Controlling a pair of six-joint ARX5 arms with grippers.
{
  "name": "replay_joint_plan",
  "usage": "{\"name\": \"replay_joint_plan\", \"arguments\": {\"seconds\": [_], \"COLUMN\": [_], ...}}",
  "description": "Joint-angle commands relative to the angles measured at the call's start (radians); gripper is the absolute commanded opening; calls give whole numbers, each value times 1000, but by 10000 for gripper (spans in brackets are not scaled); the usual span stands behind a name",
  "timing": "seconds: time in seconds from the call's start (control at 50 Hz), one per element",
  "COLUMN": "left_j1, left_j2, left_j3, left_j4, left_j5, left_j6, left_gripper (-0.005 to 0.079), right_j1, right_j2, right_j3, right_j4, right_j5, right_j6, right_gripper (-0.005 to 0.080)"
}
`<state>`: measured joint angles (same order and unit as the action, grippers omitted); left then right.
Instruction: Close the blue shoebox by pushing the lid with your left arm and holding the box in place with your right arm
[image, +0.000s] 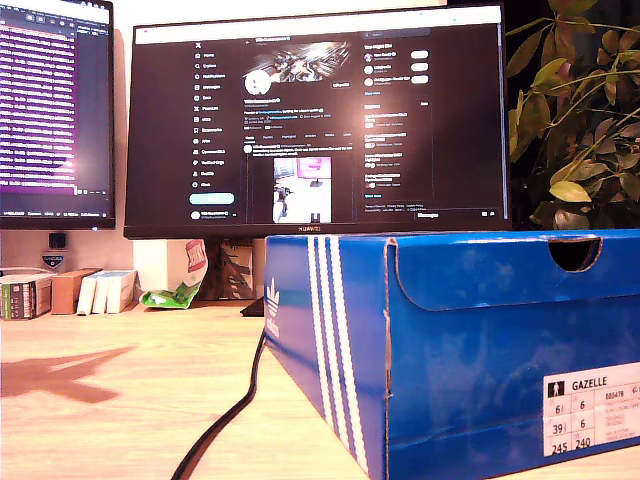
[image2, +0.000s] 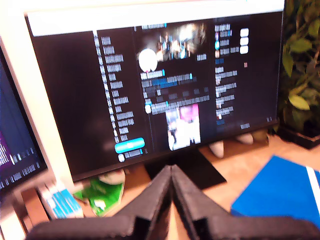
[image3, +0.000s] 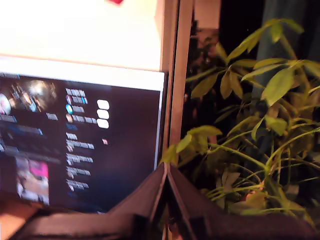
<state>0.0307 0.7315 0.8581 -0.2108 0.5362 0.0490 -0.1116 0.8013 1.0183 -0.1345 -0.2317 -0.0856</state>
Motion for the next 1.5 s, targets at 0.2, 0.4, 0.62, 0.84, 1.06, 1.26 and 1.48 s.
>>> {"name": "replay_joint_plan", "arguments": {"seconds": [0.2, 0.4, 0.62, 0.84, 1.06, 1.26, 1.48], "left_j1": [-43, -77, -92, -92, -91, -90, -90], "left_j2": [-109, -172, -210, -248, -338, -437, -552], "left_j3": [1, 0, 0, -34, -143, -260, -381], "left_j4": [-20, -84, -139, -186, -164, -132, -103], "left_j5": [-36, -60, -74, -88, -90, -119, -209], "left_j6": [-68, -75, -65, -37, -43, -92, -129], "left_gripper": [-19, -19, -19, -19, -19, -19, -19], "right_j1": [8, 63, 72, 70, 70, 70, 70], "right_j2": [-124, -183, -254, -375, -465, -500, -536], "right_j3": [-3, -11, -126, -282, -375, -436, -511], "right_j4": [-26, -77, -90, -85, -95, -99, -99], "right_j5": [15, 32, 31, 31, 26, 26, 33], "right_j6": [13, -2, -55, -84, -78, -40, -24], "right_gripper": [-12, -12, -12, -12, -12, -12, -12]}}
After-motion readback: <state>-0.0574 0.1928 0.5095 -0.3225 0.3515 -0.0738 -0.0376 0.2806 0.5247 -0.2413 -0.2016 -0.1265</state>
